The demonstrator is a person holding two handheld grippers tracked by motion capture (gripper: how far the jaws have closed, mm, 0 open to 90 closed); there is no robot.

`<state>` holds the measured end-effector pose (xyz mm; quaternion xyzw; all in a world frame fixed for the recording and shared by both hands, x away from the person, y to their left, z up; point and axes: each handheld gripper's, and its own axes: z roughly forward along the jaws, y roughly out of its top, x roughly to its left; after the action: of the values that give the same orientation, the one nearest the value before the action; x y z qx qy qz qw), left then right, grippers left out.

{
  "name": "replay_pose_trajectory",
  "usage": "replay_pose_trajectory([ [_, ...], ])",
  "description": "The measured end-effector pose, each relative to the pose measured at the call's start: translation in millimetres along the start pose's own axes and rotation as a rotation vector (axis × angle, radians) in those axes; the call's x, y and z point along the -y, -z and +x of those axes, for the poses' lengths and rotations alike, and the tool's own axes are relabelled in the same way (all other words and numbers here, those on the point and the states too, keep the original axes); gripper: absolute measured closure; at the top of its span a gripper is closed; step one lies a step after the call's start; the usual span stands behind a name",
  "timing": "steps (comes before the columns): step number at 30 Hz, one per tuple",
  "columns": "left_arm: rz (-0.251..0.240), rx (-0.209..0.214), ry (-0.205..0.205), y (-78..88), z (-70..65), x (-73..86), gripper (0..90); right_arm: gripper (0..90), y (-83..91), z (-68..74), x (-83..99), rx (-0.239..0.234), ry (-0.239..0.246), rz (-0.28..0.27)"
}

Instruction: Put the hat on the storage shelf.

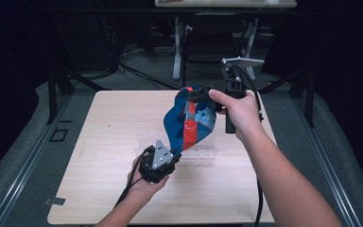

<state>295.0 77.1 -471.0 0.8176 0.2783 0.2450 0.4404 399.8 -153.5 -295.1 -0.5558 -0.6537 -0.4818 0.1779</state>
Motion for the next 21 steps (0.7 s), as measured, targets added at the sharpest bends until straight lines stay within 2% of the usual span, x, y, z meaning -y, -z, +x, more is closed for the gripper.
replay_pose_trajectory([
  [5,0.008,-0.003,0.011,3.3,7.2,1.7,81.9,77.4,-2.1,1.0,-0.4,-0.002,0.002,-0.001],
  [10,0.001,-0.014,-0.001,6.0,13.2,3.5,87.5,77.4,-6.9,2.7,-0.9,-0.002,0.005,0.004],
  [21,-0.003,0.004,0.031,2.0,19.7,10.9,88.5,77.4,-17.8,-2.6,-2.0,0.004,-0.004,0.010],
])
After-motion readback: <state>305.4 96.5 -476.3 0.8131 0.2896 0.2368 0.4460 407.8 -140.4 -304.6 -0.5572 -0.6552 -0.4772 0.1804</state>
